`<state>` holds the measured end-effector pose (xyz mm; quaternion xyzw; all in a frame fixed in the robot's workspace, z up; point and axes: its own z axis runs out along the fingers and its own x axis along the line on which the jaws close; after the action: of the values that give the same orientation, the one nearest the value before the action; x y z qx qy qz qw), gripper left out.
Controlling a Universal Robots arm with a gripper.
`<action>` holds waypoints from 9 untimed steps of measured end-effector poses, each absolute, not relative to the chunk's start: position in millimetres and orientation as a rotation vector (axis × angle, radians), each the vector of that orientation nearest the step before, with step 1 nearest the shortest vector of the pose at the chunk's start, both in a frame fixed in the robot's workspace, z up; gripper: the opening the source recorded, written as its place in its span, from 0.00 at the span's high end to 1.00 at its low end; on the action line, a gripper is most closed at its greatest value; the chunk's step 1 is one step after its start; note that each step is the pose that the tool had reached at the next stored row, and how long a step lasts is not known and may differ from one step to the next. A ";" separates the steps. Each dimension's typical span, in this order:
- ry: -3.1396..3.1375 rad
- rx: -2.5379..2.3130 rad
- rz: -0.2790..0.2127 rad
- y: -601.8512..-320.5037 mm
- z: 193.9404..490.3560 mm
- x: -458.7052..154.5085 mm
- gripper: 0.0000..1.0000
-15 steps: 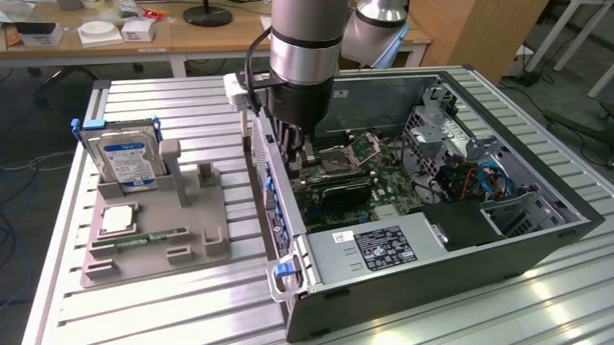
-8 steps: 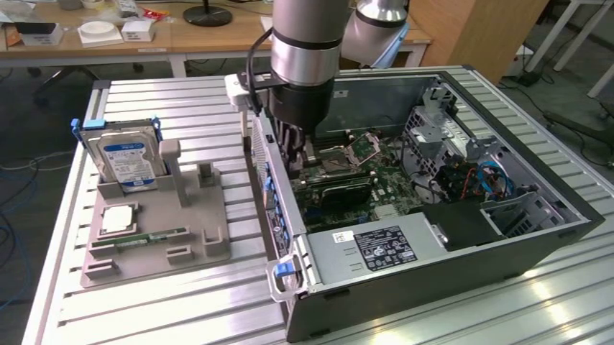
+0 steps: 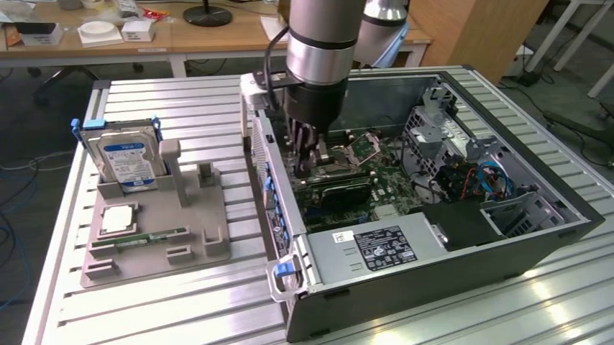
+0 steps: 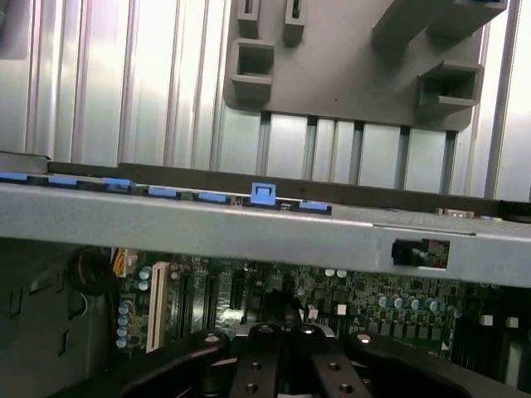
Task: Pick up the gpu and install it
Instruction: 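Press down on the gpu until it lock into place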
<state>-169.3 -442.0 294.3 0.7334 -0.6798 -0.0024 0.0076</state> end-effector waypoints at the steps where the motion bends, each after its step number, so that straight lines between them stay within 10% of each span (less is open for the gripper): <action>1: -2.125 2.293 -0.008 -442.1 294.2 -166.4 0.90; 9: -2.125 2.293 -0.008 -442.0 293.8 -162.5 0.90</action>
<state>-162.5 -442.0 293.8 0.7334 -0.6798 -0.0026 0.0077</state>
